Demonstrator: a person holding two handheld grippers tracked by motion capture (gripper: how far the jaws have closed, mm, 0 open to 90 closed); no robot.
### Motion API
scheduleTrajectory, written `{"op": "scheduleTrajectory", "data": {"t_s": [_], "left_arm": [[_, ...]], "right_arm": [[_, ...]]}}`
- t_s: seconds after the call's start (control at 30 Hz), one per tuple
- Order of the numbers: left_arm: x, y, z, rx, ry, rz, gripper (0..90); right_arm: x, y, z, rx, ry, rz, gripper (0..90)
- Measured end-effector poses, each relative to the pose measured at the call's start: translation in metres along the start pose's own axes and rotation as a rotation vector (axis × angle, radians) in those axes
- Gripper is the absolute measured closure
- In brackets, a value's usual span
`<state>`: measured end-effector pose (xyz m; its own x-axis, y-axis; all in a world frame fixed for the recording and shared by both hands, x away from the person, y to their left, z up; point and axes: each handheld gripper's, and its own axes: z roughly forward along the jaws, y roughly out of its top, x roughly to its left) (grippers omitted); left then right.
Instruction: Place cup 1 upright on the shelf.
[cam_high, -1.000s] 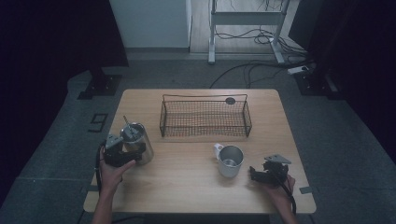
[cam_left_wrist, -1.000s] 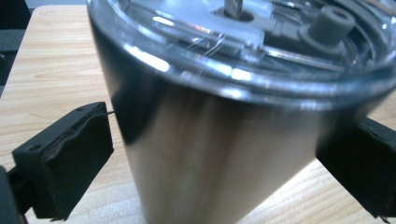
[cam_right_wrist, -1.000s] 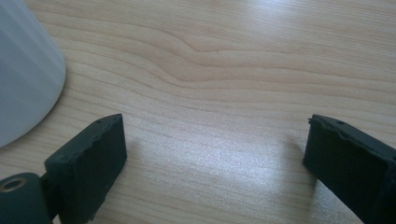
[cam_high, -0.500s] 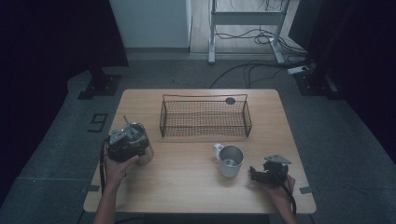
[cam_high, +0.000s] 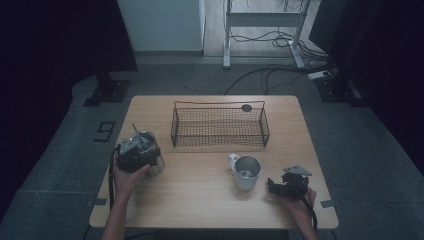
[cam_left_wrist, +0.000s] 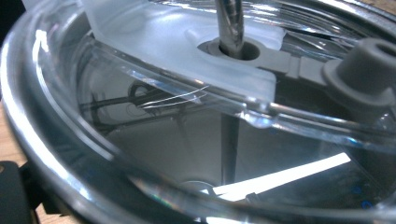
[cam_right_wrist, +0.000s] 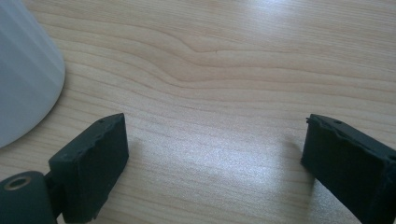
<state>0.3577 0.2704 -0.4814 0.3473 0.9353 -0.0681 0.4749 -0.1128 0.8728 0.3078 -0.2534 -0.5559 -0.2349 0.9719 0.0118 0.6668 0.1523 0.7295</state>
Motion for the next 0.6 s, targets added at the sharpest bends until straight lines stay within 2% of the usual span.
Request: {"op": "scheduleTrajectory", "data": {"t_s": [0.4,0.5,0.6], "left_arm": [[0.0,-0.0002,-0.0009,-0.007,-0.011,0.005,3.3],[0.0001,0.0001,-0.0042,-0.032,-0.035,0.001,3.5],[-0.0014,0.0012,-0.0069,-0.045,-0.038,0.003,3.5]], "right_arm": [[-0.0001,-0.0001,-0.0001,-0.001,0.0,0.001,7.2],[-0.0001,-0.0001,-0.0002,-0.002,-0.001,0.001,7.5],[-0.0002,0.0,-0.0003,-0.001,-0.002,0.001,7.7]]}}
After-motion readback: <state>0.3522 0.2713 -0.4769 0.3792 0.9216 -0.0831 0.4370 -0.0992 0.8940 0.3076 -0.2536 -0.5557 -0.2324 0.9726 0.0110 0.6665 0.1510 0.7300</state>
